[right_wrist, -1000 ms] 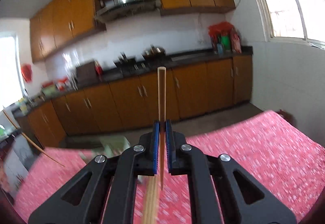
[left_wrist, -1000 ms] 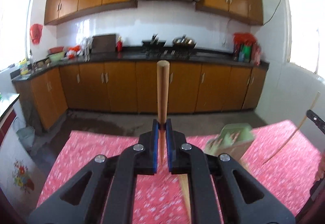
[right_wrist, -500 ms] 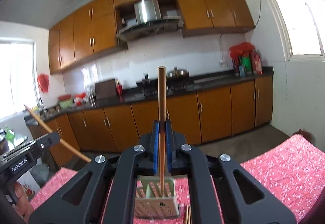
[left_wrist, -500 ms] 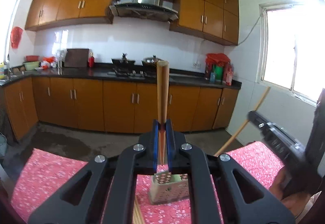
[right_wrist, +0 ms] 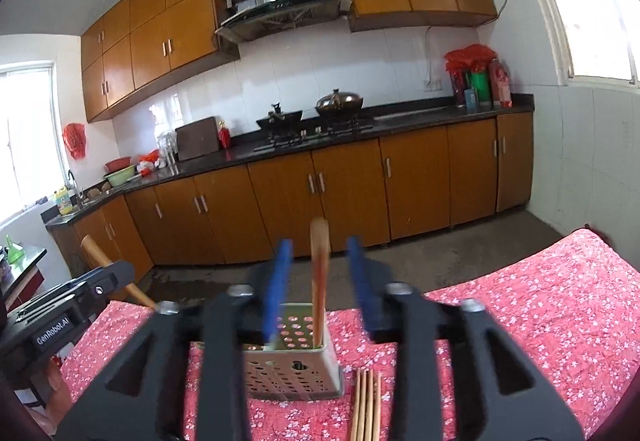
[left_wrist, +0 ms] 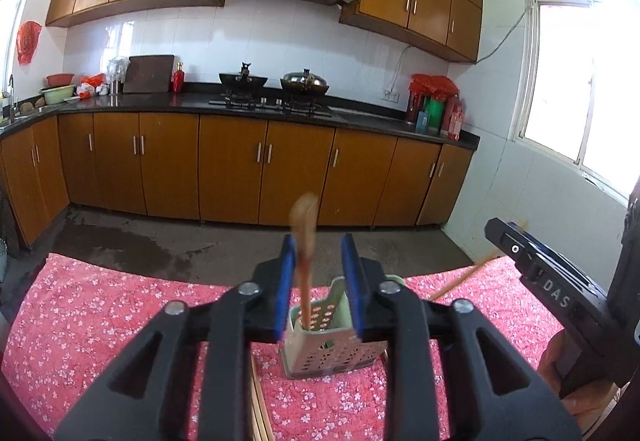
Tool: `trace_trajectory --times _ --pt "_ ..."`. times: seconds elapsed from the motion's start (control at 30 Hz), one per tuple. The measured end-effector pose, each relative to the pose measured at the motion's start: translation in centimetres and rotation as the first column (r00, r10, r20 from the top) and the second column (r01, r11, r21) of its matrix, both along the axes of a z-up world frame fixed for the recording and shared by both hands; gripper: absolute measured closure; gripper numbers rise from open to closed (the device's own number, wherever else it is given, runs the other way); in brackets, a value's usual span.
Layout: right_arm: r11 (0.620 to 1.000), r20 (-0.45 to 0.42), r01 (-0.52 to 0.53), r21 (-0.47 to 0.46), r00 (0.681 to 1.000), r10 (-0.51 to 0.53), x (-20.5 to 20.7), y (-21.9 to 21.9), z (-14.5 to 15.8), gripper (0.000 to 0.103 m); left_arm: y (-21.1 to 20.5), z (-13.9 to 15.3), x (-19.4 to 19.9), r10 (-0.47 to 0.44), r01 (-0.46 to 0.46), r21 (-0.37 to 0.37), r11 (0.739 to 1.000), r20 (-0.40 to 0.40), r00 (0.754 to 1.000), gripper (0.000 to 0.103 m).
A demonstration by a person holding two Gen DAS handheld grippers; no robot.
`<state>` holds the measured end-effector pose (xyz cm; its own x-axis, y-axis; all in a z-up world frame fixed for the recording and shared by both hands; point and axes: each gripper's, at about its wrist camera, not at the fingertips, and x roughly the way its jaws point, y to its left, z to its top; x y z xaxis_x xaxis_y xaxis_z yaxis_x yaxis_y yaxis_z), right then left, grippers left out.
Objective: Organize utensils
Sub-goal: 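Lower both chopsticks into the perforated holder and open both tools, then move both open tools back down to the chopsticks on the cloth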
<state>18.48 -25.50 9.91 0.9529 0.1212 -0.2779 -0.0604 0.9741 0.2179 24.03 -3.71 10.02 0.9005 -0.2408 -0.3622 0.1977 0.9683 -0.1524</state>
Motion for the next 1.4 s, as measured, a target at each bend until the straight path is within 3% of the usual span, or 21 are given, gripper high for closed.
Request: trace_trajectory --times 0.23,0.33,0.4,0.53,0.67,0.9,1.2,1.4 --pt "0.996 -0.005 0.086 0.028 0.996 -0.086 -2.9 -3.9 0.1 0.063 3.6 1.0 -3.7 0.065 -0.064 -0.034 0.997 0.044 0.997 0.064" --pt "0.991 -0.1 0.134 0.028 0.986 -0.131 -3.6 -6.0 -2.0 0.063 6.4 0.1 -5.6 0.128 -0.127 -0.039 0.991 0.035 0.991 0.062" --pt "0.993 -0.219 0.115 -0.008 0.969 -0.114 -3.2 -6.4 -4.8 0.064 8.0 -1.1 -6.2 0.16 -0.16 -0.036 0.986 0.005 0.987 0.062" --pt "1.0 -0.453 -0.022 0.004 0.891 0.021 -2.6 -5.4 -11.9 0.082 9.9 -5.5 -6.3 0.206 -0.203 0.037 0.979 -0.118 0.971 0.062" --pt "0.994 -0.563 -0.102 0.033 0.82 0.102 -3.3 -3.5 -16.7 0.087 10.1 -10.7 -6.6 0.186 -0.17 0.084 0.982 -0.263 0.947 0.063" --pt "0.99 -0.618 -0.141 0.027 0.776 0.128 -4.0 -1.4 -19.4 0.089 8.8 -16.6 -7.7 0.122 -0.092 0.094 0.991 -0.405 0.906 0.068" --pt "0.989 -0.609 -0.092 -0.115 0.793 0.003 -3.2 -1.3 -19.9 0.095 6.2 -18.9 -8.0 0.068 -0.022 0.106 0.994 -0.455 0.888 0.075" --pt "0.99 -0.603 -0.08 -0.115 0.798 -0.005 -3.2 -1.8 -19.9 0.095 5.1 -19.6 -8.1 0.018 0.031 0.094 0.995 -0.482 0.876 0.085"
